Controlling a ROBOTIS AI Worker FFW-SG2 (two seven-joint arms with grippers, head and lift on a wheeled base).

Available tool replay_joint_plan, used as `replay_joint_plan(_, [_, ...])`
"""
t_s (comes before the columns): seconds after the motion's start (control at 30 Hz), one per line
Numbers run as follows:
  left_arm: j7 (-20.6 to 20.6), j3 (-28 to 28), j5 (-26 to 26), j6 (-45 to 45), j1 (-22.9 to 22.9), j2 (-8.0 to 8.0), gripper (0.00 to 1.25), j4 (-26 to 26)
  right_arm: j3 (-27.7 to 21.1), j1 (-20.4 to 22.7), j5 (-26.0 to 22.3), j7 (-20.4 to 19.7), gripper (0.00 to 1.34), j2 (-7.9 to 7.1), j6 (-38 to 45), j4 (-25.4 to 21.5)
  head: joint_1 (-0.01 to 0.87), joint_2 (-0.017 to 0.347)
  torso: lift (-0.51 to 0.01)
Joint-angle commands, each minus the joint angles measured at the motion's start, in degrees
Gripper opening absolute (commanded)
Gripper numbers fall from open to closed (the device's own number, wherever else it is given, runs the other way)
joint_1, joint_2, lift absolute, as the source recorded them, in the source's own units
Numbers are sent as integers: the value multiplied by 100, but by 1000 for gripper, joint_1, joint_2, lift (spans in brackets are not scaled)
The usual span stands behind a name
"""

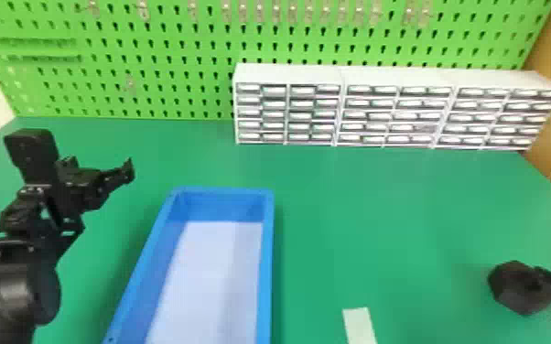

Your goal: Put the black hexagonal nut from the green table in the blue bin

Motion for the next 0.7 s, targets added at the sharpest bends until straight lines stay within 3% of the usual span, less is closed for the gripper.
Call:
replay_joint_plan(0.0, [-8, 0, 0, 9, 0, -1, 1134, 0, 20, -13, 0, 0, 1252, 0, -98, 107, 666, 32, -100])
replay_joint_plan(0.67, [-43, 9, -9, 18, 0, 7, 1134, 0, 90, -13, -18, 0, 1252, -8, -362, 415, 666, 32, -100])
